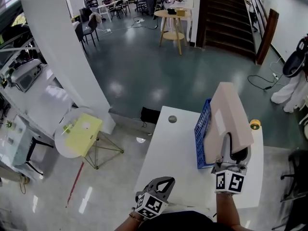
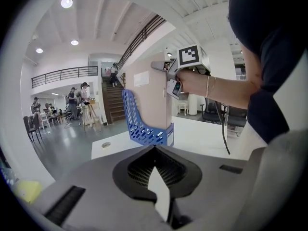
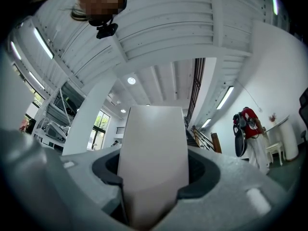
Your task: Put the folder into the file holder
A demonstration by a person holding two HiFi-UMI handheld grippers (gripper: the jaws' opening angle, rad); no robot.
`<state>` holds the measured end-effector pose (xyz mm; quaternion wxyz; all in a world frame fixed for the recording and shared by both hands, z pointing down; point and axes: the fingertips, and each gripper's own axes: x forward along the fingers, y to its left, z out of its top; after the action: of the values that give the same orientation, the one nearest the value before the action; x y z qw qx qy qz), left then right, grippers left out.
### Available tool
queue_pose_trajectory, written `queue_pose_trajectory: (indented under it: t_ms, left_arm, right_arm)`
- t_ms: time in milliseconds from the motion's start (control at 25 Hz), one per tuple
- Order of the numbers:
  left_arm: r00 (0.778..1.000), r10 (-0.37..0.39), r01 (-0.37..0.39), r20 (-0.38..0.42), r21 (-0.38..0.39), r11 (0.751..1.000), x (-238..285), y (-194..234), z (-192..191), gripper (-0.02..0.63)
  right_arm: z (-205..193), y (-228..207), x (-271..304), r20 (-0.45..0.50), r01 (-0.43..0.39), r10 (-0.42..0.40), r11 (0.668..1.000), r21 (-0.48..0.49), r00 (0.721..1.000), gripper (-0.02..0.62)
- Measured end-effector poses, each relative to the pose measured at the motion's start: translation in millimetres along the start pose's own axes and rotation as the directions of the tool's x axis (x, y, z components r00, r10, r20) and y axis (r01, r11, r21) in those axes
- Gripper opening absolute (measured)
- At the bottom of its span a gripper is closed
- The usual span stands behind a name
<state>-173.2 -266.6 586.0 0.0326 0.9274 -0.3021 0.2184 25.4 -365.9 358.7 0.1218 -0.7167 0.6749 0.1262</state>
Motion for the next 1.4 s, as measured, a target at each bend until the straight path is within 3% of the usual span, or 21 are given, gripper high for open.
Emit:
queue_pose_trajectory:
  t_ms: [360,800,1040,1200,1400]
  left_arm:
    - [1.0,0.003,-0.003,-0.019,-0.001,1.0,3,-4,-5,-0.002]
    - [1.0,0.012,-0.012,-0.011,0.011,1.0,5,-6,-2,-0.002]
    - [0.999,0.003,-0.003,0.038,0.019,1.0,5,-15,9,-0.002]
    - [0.996,-0.016,0.012,0.092,0.042,0.999,7,-23,22,-0.002]
    - [0.989,-0.041,0.032,0.144,0.069,0.997,16,-29,37,-0.002]
  right_arm:
    - [-37,-2,1,-0.059,-0.012,0.012,1.0,0.003,0.998,0.273]
    - [-105,-1,-20,-0.221,-0.02,0.027,0.999,0.034,0.975,0.278]
    - [-110,11,-22,-0.245,-0.086,0.089,0.996,0.025,0.966,0.295]
    - [-107,7,-32,-0.261,-0.073,0.09,0.994,0.076,0.961,0.365]
    - [-90,-1,-55,-0.263,-0.07,0.098,0.991,0.112,0.96,0.37]
